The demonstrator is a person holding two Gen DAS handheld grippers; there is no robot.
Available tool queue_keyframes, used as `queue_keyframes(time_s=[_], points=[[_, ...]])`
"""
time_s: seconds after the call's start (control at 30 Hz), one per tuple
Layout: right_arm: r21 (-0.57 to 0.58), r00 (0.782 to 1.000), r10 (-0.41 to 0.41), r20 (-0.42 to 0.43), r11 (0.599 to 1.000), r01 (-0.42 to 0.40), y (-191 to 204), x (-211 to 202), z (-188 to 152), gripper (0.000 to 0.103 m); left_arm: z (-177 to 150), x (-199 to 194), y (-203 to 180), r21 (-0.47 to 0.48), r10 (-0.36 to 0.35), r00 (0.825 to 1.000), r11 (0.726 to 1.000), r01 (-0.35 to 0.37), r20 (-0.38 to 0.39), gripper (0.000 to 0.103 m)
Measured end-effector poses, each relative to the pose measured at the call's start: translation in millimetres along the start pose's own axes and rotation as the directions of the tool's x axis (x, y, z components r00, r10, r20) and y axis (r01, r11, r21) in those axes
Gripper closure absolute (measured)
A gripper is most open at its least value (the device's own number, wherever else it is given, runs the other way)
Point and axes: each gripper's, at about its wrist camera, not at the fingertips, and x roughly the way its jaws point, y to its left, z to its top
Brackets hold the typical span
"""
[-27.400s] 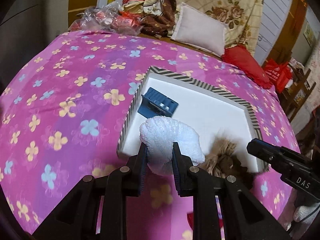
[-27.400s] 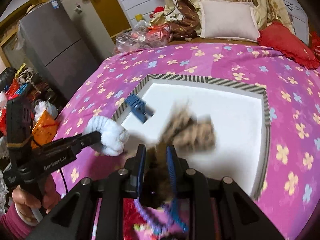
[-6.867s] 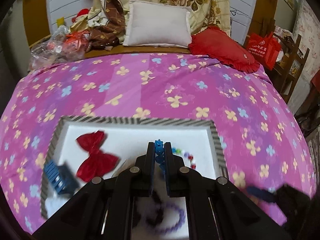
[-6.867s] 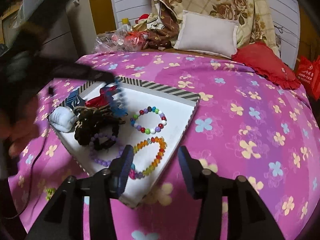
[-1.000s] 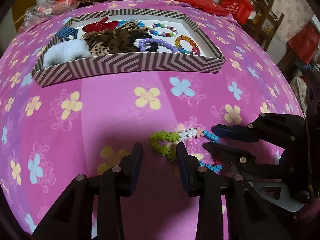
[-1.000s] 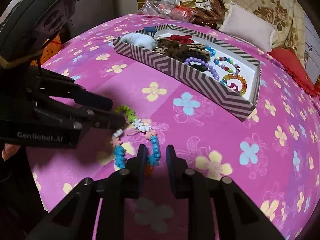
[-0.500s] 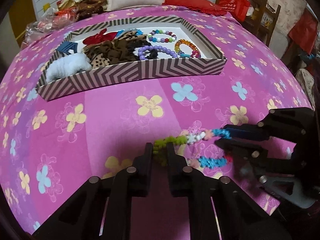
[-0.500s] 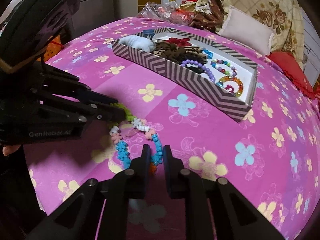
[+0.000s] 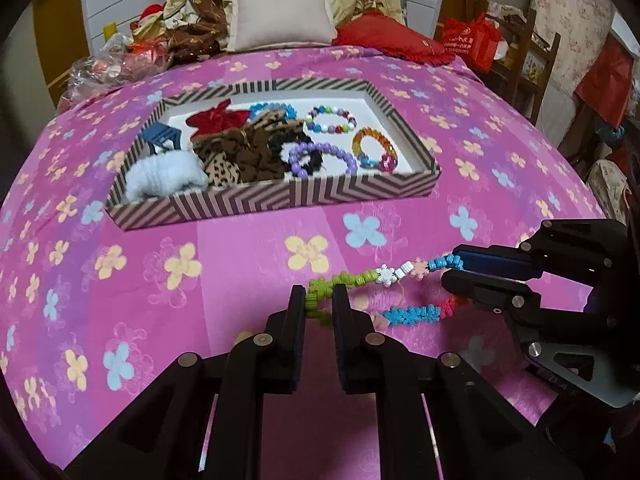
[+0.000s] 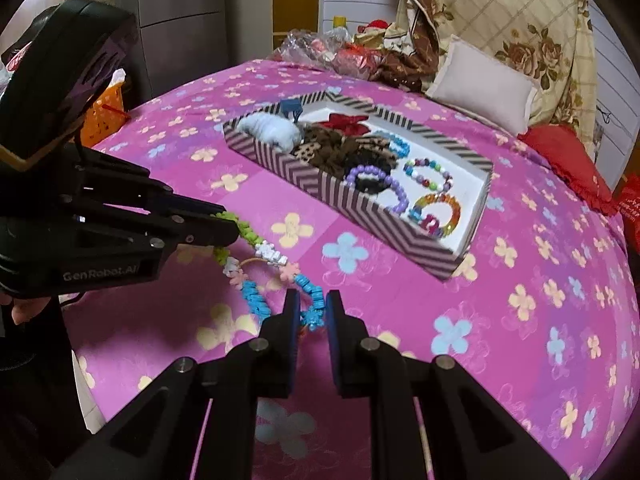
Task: Organize jewelry
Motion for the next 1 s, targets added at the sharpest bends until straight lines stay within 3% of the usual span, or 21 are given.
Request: queue_keyframes(time_s=[0.6,1.0], points=[[0.031,0.998,-0.033,0.056,0.999,0.032,-31,-13,36,0.09,44,-4,-4,-0.009,0.038,0.998,0.999,-0.038,0.056,0.094],[0.048,0.998,-0.047,0.037,0.998,0.045,-59,3,55,0.09,75,13,-5,-0.014,0.035,0.998,0.999,-0.034,0.059,0.094]])
